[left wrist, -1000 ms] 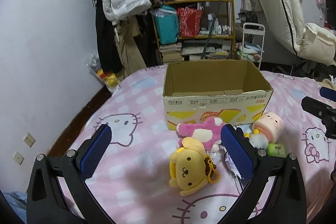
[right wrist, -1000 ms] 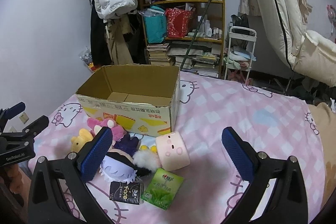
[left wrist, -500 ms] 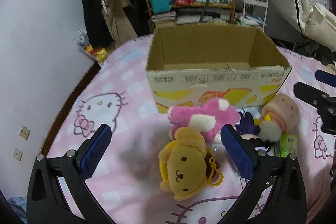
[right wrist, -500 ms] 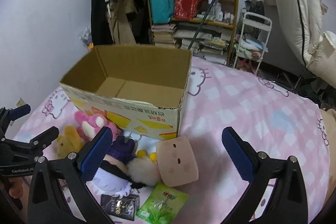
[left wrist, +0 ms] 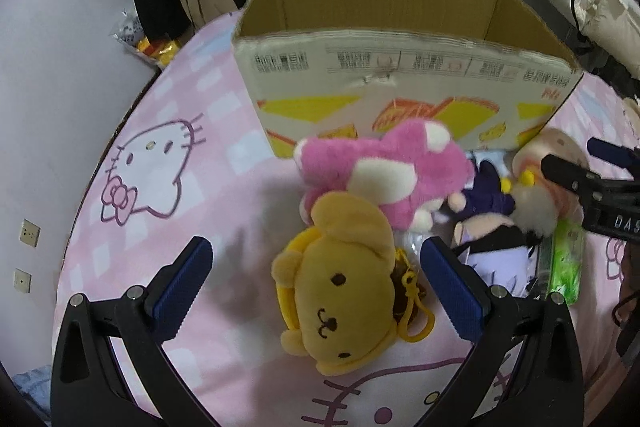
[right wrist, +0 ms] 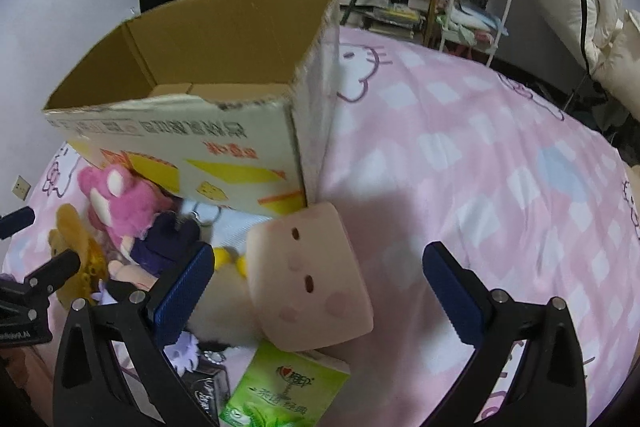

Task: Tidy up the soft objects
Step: 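Grasp the yellow plush dog with the left tool while the right tool grasps the pink cushion, then lift both held plushes and carry them over the open cardboard box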

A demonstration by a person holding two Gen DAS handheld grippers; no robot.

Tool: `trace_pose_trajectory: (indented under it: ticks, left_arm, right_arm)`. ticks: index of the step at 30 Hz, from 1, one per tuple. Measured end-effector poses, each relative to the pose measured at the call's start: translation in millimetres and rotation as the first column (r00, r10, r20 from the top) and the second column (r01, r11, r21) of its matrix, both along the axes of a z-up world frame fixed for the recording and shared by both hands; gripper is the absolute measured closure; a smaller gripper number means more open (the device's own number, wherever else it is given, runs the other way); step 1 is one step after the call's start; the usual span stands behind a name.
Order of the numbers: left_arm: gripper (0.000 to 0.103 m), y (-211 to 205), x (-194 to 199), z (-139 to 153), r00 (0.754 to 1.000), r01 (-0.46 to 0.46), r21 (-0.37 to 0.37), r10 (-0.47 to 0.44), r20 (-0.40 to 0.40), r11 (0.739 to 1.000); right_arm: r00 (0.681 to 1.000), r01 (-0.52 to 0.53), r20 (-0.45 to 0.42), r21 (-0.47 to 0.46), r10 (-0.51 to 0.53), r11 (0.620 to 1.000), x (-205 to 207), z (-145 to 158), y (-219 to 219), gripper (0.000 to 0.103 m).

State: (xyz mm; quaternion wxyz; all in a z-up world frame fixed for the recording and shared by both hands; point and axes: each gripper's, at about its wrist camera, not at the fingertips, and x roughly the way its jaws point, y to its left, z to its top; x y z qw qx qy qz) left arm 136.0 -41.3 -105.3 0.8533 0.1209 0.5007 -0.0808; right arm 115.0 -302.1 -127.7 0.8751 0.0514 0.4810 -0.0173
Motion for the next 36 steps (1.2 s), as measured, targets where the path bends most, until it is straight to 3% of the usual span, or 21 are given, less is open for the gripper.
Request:
trace_pose_trajectory:
  ticks: [7,12,14,16,18,21,28,36]
  left_arm:
    - [0.001,-1.9,1.1,-18.9,0.998,-0.011,0.010,0.011,-0.069,1.000]
    - [0.001,-1.6,-0.3,-24.8,0.997,-0.003,0.006,0.003,-0.082,1.000]
    - [0.006,1.3,1.2,-27.5,0.996,-0.007,-0.013,0.006,-0.090,1.000]
    - [0.023,3.4,1.9,-29.7,0.995,-0.001,-0.033,-0.002,-0.103,0.999]
    - [0.032,3.2,1.1,-31.6,0.993,0.009,-0.047,-0.015,-0.117,0.999]
    - [0.043,0.6,-3.1,-26.6,0.996,0.026,-0.041,-0.029,-0.086,0.999]
    - [0.047,-11.5,-16.1,-22.1,0.997,0.063,-0.009,-0.064,-0.050,0.998]
    - [0.047,-1.4,-26.9,-4.4,1.000,0.007,-0.008,-0.007,0.007,1.000]
  right_arm:
    - [1.000,0.005,-0.018,0.044,-0.005,0.999,0.1,-5.9,-4.5,0.000]
    - [0.999,0.024,-0.037,0.082,-0.021,0.996,2.2,-10.3,-9.9,0.016]
    - [0.999,0.020,-0.040,0.103,-0.016,0.994,2.0,-11.5,-12.1,0.027]
    - [0.999,0.010,-0.044,0.127,-0.005,0.992,3.0,-12.7,-12.4,0.036]
    - [0.999,-0.004,-0.042,0.127,0.010,0.992,1.3,-11.3,-9.3,0.041]
    - [0.999,-0.021,-0.035,0.095,0.024,0.995,-1.1,-8.9,-3.9,0.041]
    - [1.000,0.004,-0.028,0.149,0.001,0.989,-7.3,-8.5,-10.5,0.050]
    - [0.999,0.028,0.037,0.126,-0.033,0.992,-24.2,7.1,-11.0,0.055]
